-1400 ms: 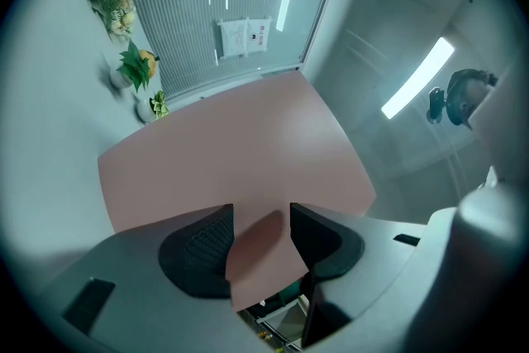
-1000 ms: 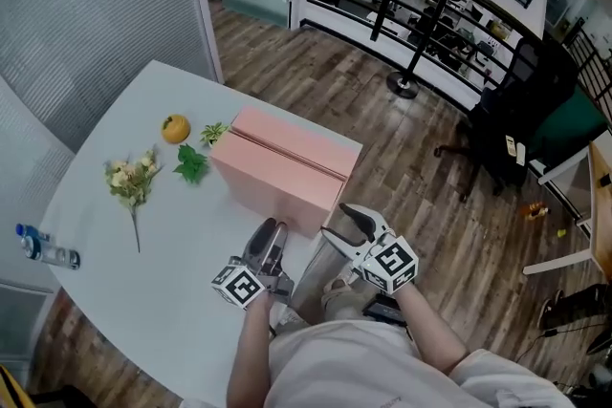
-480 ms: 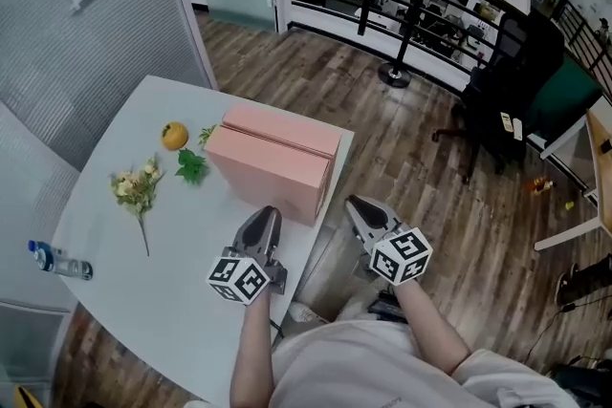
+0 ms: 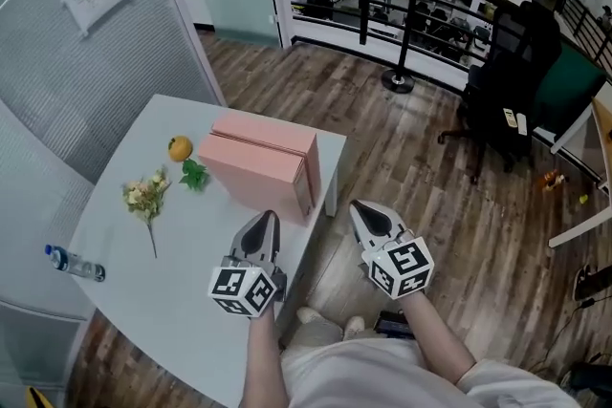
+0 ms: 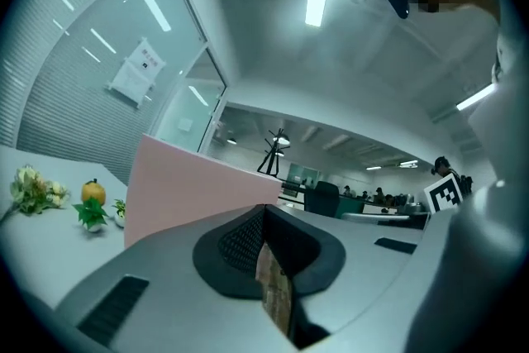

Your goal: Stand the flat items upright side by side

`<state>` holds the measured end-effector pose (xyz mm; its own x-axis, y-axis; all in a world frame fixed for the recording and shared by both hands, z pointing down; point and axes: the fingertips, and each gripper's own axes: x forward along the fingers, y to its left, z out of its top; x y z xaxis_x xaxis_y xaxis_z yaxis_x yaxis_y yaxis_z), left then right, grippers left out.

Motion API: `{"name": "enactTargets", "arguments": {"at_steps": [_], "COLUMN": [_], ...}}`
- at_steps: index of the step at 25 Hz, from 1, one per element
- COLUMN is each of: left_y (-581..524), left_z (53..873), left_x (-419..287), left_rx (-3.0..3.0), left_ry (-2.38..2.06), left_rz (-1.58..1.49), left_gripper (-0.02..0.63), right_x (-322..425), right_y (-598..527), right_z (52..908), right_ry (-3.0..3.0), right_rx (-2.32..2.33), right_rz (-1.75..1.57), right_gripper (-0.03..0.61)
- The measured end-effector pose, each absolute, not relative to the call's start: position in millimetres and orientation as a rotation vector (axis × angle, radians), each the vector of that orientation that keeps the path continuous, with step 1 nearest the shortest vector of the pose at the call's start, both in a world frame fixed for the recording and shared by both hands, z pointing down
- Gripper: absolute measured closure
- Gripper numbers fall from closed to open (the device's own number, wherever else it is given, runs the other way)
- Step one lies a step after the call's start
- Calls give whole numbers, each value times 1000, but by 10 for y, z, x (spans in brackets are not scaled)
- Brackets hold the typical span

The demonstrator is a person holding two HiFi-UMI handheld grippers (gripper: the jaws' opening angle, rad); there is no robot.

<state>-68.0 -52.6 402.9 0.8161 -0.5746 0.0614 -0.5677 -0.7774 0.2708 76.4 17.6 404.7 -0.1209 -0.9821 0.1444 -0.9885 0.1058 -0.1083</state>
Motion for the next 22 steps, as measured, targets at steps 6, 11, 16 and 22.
{"name": "enactTargets", "arguments": {"at_steps": [6,11,16,22], "left_y": [-263,-141,-39,27], "left_z": [4053,3997,3982,3971], "left_x": [-755,-781,-717,-660], "left_rx": [2700,2686,2689,2699], "left_ry": [-928,-952,-937,-922], "left_rz": [-34,-70,-67,-47], "left_gripper": [607,607,607,607], "right_x": [844,933,993,993], "right_y": [452,653,730,759], "right_z": [4024,4037,4026,4019], "right_ry": [-2276,-2262,-2257,-2256], "right_rx": [2122,2124,2133,2125], "right_rz": [251,254,259,256], "right_gripper": [563,563,563,563]}}
